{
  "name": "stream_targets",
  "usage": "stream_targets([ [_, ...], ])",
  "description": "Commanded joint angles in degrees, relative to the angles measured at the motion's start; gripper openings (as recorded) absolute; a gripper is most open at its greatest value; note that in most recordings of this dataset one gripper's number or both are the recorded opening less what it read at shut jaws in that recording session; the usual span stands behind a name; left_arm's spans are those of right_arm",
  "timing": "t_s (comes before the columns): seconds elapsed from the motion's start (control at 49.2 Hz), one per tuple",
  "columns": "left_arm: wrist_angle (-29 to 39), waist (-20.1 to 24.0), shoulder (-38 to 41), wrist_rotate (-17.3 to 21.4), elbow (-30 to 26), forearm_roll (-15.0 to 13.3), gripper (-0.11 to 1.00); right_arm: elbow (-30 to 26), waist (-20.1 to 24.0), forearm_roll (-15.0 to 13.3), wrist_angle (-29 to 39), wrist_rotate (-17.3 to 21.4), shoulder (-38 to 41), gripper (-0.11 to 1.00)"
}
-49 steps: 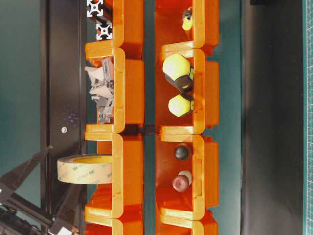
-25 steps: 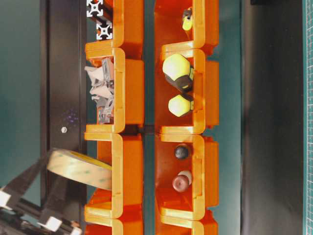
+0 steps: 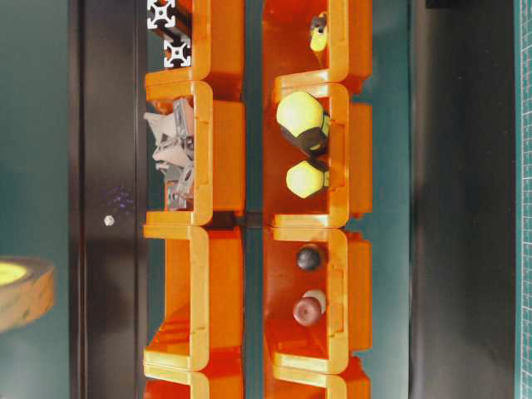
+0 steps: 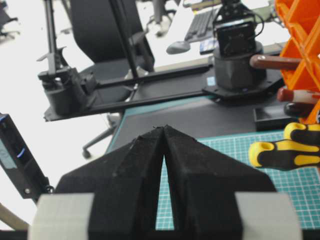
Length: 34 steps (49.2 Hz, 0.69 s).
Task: Pick foam from container rack with left arm.
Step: 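Lift the tape roll out of the bin and carry it over the mat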
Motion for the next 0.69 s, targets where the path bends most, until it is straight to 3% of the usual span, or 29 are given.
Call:
stream_targets([
  [0.0, -0.8, -6.7, -0.9, 4.3, 0.6, 0.3, 0.26, -1.4, 0.4, 0.2, -0.2, 0.4, 0.4, 0.00],
  [0.203, -0.9, -13.4, 3.9, 9.4, 2.9, 0.4, 0.26, -1.6, 0.4, 0.2, -0.2, 1.2, 0.5, 0.00],
  [0.427, -1.8, -17.4, 12.5, 20.4, 2.4, 0.4, 0.26, -2.0, 2.5, 0.3, -0.2, 1.3, 1.6, 0.00],
  [0.671, -13.9, -17.8, 21.2, 21.5, 6.2, 0.4, 0.26, -2.9, 3.2, 0.3, -0.2, 2.6, 1.6, 0.00],
])
